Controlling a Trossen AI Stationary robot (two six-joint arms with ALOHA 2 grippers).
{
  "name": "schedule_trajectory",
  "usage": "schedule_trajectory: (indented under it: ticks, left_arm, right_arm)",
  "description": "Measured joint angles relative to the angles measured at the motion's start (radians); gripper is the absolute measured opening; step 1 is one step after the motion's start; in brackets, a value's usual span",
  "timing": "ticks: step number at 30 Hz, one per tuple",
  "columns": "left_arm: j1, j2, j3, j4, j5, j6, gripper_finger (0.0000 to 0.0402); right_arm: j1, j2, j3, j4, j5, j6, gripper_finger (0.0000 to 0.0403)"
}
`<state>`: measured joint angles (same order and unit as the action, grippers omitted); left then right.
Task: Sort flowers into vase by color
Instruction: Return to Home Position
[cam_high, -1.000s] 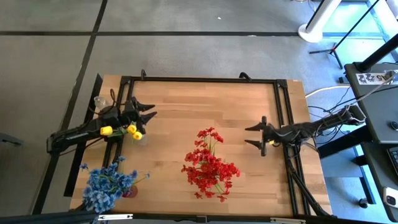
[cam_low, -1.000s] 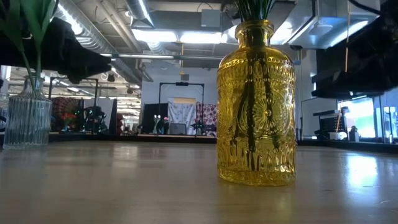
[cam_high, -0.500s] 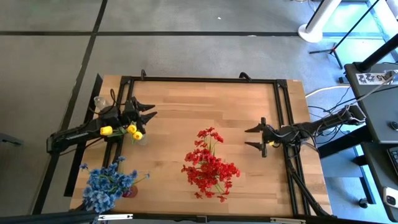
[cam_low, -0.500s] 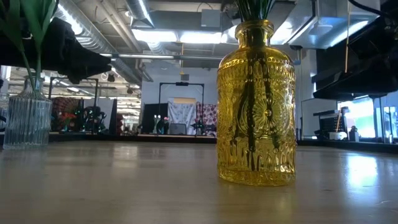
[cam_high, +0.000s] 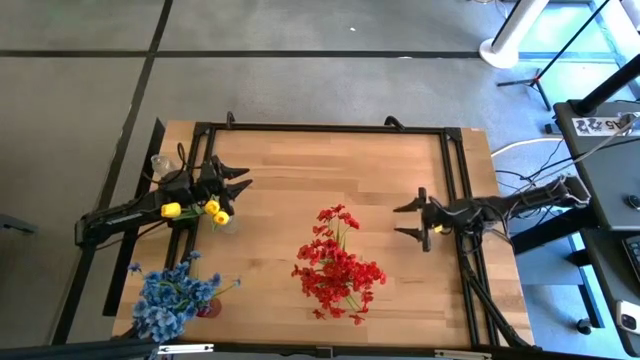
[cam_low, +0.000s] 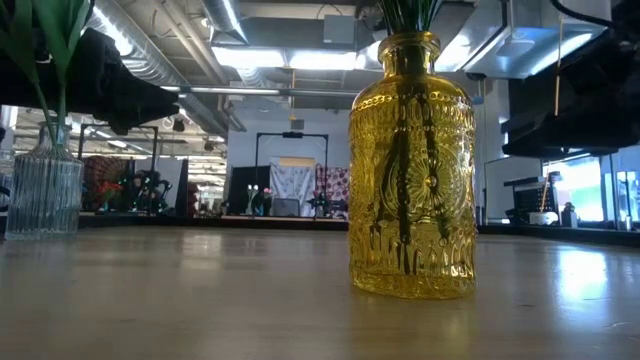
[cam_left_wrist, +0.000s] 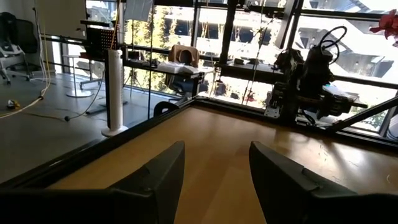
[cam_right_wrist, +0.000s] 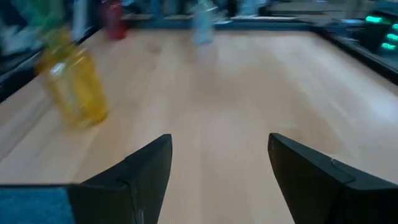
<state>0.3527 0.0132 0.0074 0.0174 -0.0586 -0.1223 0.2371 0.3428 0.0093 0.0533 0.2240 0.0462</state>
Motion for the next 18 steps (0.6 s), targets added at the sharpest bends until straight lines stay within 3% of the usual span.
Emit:
schedule_trajectory:
  ticks: [4, 6, 10, 13, 16, 18]
  left_arm:
    - [0.000, 0.000, 0.000, 0.000, 0.000, 0.000, 0.0176]
    - [0.000, 0.000, 0.000, 0.000, -0.002, 0.000, 0.0176]
    - [0.000, 0.000, 0.000, 0.000, -0.002, 0.000, 0.0176]
    - [0.000, 0.000, 0.000, 0.000, -0.002, 0.000, 0.0176]
    - [0.000, 0.000, 0.000, 0.000, -0.002, 0.000, 0.0176]
    - [0.000, 0.000, 0.000, 0.001, -0.003, 0.000, 0.0176]
  right_arm:
    - [-0.106, 0.001, 0.000, -0.030, -0.224, -0.101, 0.0264]
    - [-0.164, -0.009, 0.000, -0.028, -0.278, -0.107, 0.0264]
    - [-0.277, -0.088, 0.000, -0.032, -0.260, -0.211, 0.0264]
    - [-0.341, -0.219, -0.001, -0.036, -0.244, -0.345, 0.0264]
    - [-0.385, -0.342, -0.001, -0.025, -0.279, -0.527, 0.0264]
    - [-0.404, -0.339, 0.001, -0.027, -0.310, -0.546, 0.0264]
